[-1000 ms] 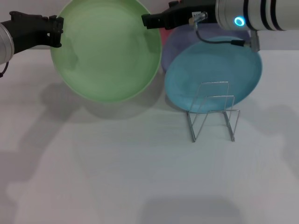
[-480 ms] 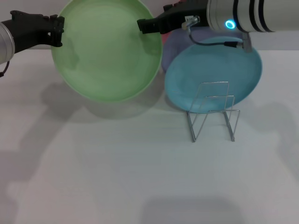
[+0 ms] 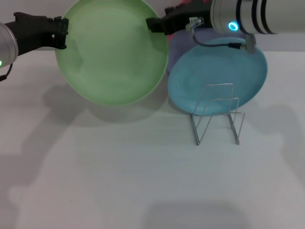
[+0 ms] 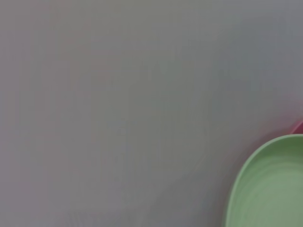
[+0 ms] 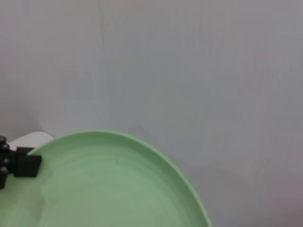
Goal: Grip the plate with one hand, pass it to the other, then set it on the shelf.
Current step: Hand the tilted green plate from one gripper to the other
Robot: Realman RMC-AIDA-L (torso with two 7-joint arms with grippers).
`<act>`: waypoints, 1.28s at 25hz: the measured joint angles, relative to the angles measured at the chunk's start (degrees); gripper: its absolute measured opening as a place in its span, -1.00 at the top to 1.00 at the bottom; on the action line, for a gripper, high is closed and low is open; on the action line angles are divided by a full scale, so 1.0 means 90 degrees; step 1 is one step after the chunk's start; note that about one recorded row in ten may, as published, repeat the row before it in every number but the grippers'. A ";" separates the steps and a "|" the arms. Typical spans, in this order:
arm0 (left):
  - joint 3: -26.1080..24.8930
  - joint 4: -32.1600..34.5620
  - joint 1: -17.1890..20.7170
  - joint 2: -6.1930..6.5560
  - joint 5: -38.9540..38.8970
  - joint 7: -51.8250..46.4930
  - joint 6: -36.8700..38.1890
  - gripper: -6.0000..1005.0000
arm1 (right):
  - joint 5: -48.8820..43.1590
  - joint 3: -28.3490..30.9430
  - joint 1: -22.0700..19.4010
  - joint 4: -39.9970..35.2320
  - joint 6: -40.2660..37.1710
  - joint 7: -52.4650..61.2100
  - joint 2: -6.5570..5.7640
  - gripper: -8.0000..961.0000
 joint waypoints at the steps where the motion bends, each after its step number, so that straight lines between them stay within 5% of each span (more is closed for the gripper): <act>1: 0.0002 0.0002 -0.0001 0.0000 -0.0024 0.0000 -0.0001 0.92 | 0.0000 -0.0001 0.0027 -0.0072 -0.0011 -0.0018 -0.0002 -0.38; 10: -0.0008 0.0016 0.0012 0.0016 -0.0411 0.0052 0.0000 0.92 | 0.0046 -0.0011 -0.0042 -0.0110 -0.0148 -0.0444 -0.0001 0.21; 15: 0.0054 0.0038 0.0020 0.0011 -0.0413 0.0200 -0.0024 0.86 | 0.0251 -0.0015 -0.0099 -0.0078 -0.0172 -0.0716 0.0006 0.69; 21: 0.0057 0.0050 0.0029 0.0012 -0.0427 0.0212 -0.0010 0.81 | 0.0375 -0.0027 -0.0116 -0.0078 -0.0182 -0.0804 0.0010 0.94; 28: 0.0038 0.0059 0.0057 0.0010 -0.0428 0.0307 0.0005 0.79 | 0.0381 -0.0165 -0.0175 0.0057 -0.0183 -0.0804 0.0015 0.94; 32: 0.0052 0.0085 0.0083 0.0007 -0.0428 0.0313 0.0007 0.58 | 0.0384 -0.0199 -0.0194 0.0110 -0.0183 -0.0784 0.0015 0.94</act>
